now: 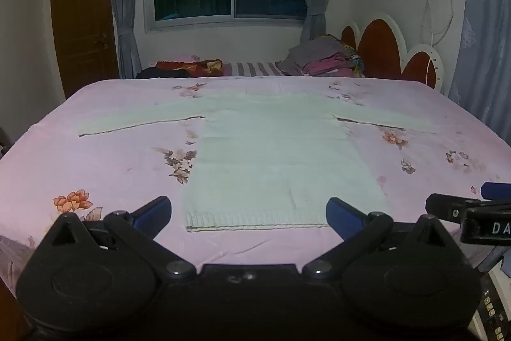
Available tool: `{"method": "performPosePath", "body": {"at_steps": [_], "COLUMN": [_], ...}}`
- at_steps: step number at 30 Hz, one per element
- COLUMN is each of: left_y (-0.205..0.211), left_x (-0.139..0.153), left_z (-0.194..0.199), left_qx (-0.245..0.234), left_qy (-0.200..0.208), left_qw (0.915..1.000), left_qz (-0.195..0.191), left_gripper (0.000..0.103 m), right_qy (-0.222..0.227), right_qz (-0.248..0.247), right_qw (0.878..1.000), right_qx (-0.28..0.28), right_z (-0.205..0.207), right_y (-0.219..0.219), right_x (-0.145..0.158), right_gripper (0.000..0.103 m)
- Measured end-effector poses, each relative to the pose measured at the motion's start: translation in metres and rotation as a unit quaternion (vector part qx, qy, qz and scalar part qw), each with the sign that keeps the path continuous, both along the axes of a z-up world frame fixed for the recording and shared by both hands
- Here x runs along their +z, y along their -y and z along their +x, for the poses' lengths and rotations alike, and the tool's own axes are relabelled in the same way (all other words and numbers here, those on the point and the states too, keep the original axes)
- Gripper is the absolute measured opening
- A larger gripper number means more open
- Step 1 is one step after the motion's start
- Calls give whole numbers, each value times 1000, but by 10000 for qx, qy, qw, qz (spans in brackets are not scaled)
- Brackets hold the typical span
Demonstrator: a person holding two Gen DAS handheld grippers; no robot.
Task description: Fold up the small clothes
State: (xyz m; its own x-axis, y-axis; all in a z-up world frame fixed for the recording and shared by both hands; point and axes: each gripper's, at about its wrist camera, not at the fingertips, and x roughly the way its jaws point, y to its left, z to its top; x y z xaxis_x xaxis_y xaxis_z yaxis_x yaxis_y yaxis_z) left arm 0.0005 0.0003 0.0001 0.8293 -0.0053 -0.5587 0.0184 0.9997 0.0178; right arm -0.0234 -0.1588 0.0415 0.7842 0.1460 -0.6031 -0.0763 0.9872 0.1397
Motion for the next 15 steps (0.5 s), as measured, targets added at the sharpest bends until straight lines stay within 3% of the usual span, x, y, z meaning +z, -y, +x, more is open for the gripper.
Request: {"method": "performPosePath", "body": {"at_steps": [15], "left_y": [-5], "left_x": [4], "left_z": [-4], "left_qx": [40], "left_qy": [51], "left_qw": [10000], "left_qz": [-14], "left_gripper": [103], "right_qy": [35], "right_qz": [-23], "right_qw": [10000], "right_qx": [9], "right_z": [3], "right_y": [-3], "right_x": [6], "right_gripper": [103]}}
